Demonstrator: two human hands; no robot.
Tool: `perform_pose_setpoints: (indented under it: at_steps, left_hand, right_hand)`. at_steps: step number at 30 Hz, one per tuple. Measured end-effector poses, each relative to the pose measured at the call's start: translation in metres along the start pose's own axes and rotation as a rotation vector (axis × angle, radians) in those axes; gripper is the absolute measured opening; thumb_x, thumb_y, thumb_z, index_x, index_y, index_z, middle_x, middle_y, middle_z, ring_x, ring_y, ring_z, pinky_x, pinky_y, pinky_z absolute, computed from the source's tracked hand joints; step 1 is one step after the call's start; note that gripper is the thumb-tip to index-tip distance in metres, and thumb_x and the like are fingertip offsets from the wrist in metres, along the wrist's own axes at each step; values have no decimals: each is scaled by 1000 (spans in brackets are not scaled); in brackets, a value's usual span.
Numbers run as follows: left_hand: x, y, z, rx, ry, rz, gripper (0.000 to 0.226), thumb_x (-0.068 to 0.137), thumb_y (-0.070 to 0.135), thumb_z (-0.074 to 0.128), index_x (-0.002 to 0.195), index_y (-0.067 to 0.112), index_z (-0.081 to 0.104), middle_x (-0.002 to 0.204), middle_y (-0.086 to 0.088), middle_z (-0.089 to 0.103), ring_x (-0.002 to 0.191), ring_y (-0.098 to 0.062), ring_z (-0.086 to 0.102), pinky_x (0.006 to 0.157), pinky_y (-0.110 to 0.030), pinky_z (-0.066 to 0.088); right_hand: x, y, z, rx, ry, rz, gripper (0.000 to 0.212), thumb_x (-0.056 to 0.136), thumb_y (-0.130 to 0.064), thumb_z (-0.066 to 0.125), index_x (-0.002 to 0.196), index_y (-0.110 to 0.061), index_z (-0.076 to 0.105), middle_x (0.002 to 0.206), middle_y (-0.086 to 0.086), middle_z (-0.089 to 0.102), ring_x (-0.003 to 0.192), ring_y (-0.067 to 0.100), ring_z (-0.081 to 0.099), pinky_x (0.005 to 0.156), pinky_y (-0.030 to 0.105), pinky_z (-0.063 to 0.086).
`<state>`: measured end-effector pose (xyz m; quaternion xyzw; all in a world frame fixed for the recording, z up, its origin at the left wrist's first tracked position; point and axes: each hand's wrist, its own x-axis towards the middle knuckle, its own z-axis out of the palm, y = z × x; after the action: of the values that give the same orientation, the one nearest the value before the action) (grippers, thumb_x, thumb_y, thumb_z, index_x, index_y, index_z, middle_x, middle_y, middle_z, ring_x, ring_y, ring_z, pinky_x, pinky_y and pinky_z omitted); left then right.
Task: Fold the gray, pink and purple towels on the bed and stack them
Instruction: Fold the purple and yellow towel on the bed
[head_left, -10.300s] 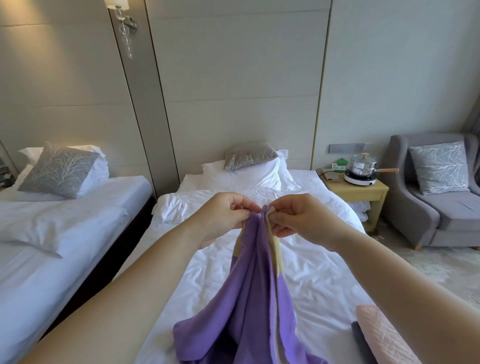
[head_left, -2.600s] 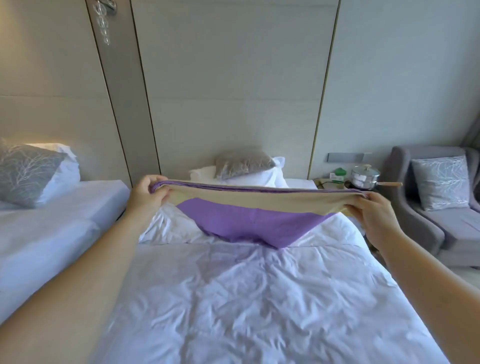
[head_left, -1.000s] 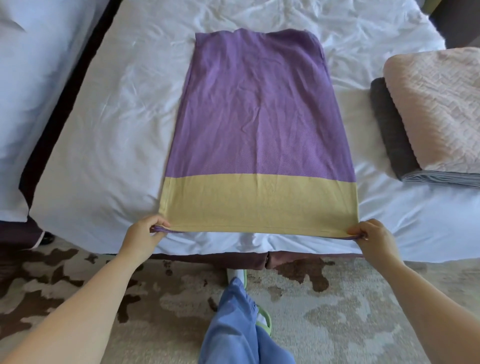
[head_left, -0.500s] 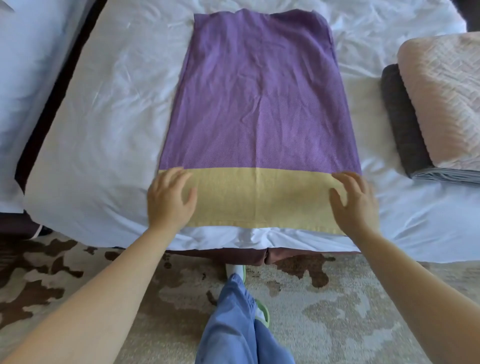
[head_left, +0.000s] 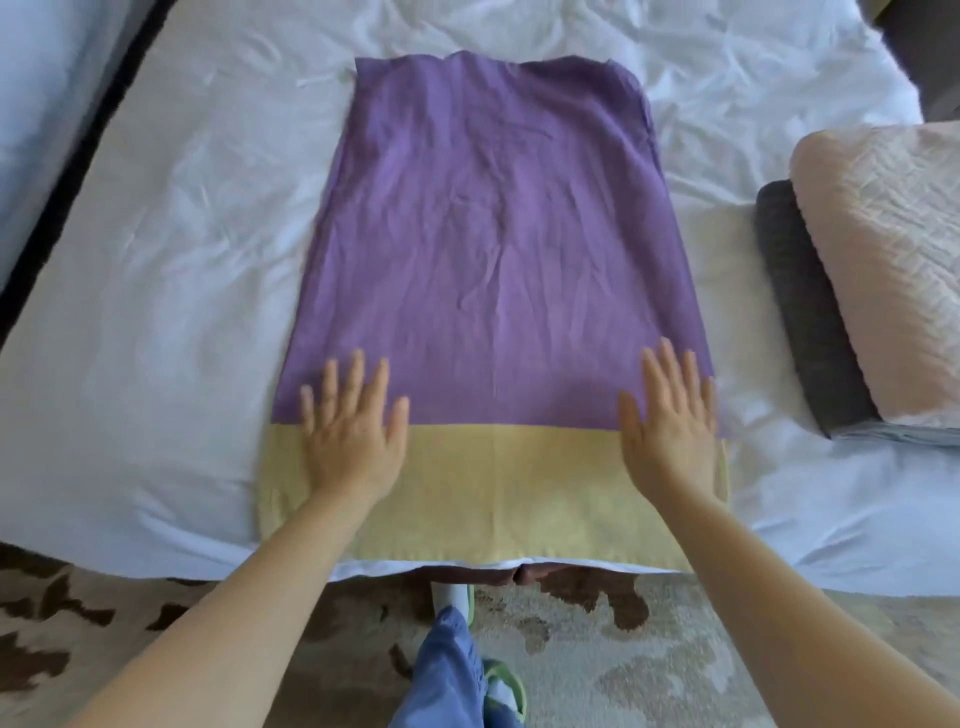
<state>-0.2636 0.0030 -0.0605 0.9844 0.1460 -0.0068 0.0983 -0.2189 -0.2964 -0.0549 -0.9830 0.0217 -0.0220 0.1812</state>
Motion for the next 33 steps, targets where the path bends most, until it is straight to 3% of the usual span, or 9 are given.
perform_pose_setpoints:
  at_steps: [2,4,8,12,15,20,24,28,33]
  left_hand:
    - [31,37,-2,-57,16,177,57,93,44,35,146,23,38,156,-5,29,145,-31,23,117,-50,10]
    - [59,58,9,-37,-39,275,55,97,44,36,148,27,30,158,0,22,147,-26,18,118,-48,6]
    - [84,14,39,156,-110,125,59,96,55,22,151,34,15,160,10,13,148,-14,10,118,-45,1]
    - [105,-18,23,182,-94,-38,70,89,56,11,150,24,25,158,2,22,146,-24,19,118,-50,7]
    - [145,19,16,69,-75,55,68,91,53,16,149,20,29,157,-3,24,146,-29,21,117,-52,9]
    - [206,70,42,77,-142,323,61,95,57,10,152,33,10,160,8,8,148,-16,5,120,-46,1]
    - [229,30,49,165,-108,246,63,95,58,8,152,31,11,160,9,10,148,-14,7,119,-46,3]
    - [258,30,35,134,-55,215,61,95,54,17,150,27,22,158,2,20,147,-25,17,118,-50,7]
    - [312,106,41,23,-62,424,53,96,47,28,146,31,34,155,2,29,145,-26,24,116,-52,15]
  right_hand:
    - [30,-42,11,110,-65,-165,53,96,-33,40,145,-13,36,156,6,26,147,28,13,117,37,7]
    - [54,-64,32,141,-184,-197,55,99,-37,37,150,-19,25,160,-3,14,148,21,2,118,34,3]
    - [76,-28,58,-138,-221,-22,64,96,-56,21,152,-27,9,160,-12,4,148,13,0,119,35,-2]
    - [95,0,37,-179,-145,171,62,98,-46,29,152,-19,17,160,-4,9,148,22,5,120,40,4]
    - [131,-40,38,-62,-98,18,58,99,-37,38,150,-15,22,159,-1,13,148,25,5,120,39,2]
    - [187,-75,76,-102,-240,-187,63,96,-57,18,152,-30,8,155,-19,-4,147,11,-5,117,29,-10]
    - [205,-24,72,-208,-208,-37,65,94,-60,11,152,-30,6,159,-15,3,147,9,-2,119,31,-6]
    - [240,-17,52,-196,-152,104,68,93,-59,11,152,-25,9,160,-8,3,148,16,-3,120,36,-3]
    - [313,-65,71,-109,-230,-214,61,97,-50,27,151,-24,17,157,-10,3,147,18,1,119,39,2]
